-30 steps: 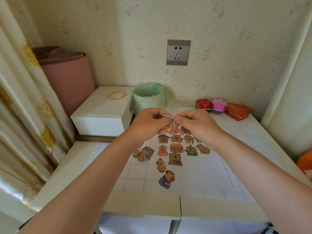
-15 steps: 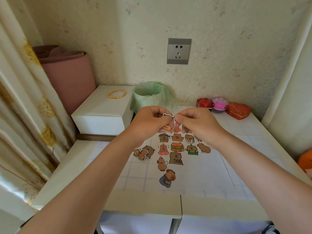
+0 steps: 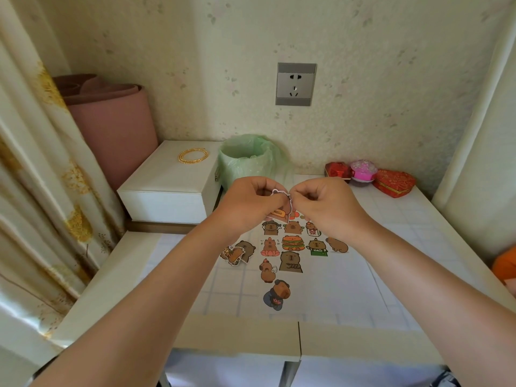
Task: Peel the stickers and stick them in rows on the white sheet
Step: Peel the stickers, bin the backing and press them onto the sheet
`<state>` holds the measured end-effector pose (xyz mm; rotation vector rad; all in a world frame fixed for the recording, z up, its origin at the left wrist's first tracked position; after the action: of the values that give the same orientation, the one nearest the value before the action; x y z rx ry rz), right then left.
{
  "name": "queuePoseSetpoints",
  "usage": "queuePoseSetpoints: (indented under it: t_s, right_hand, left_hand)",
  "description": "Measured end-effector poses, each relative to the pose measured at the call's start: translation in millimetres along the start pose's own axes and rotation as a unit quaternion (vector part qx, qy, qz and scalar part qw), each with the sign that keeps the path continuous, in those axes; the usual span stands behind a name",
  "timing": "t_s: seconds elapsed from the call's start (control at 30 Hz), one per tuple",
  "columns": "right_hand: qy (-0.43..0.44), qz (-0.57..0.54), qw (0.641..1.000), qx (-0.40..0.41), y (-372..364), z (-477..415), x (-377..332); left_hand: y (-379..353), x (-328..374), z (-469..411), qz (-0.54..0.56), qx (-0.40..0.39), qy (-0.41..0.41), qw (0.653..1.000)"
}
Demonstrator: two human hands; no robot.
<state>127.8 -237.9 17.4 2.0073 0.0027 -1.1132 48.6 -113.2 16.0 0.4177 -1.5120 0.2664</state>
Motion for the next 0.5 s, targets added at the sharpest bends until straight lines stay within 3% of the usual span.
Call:
queuePoseSetpoints:
  t_s: [0.2, 0.33, 0.5]
  right_hand:
    - [-0.035, -0.049, 0.998, 0.005, 2.6, -2.0, 4.2]
    - [-0.029, -0.023, 0.999, 0.019, 0.8, -2.8, 6.2]
    - [-0.005, 0.021, 0.998, 0.059, 1.0, -2.5, 4.7]
  left_hand:
    - [6.5, -5.1, -6.4, -0.010, 0.030, -0.027, 0.999]
    - [11.5, 5.5, -3.0, -0.205, 0.114, -0.170, 0.957]
    - [2.4, -1.7, -5.3, -0.143, 0.060, -0.122, 0.980]
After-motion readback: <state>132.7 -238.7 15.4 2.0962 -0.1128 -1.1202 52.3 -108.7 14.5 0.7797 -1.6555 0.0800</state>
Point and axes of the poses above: each hand's wrist, its own z-axis away from the middle knuckle, its own y-axis out of the back of the hand, x = y × z, the point moved 6 cm from there along -z, towards the middle knuckle, and after that the axes turned 9 degrees about z, right-handed, at the moved point
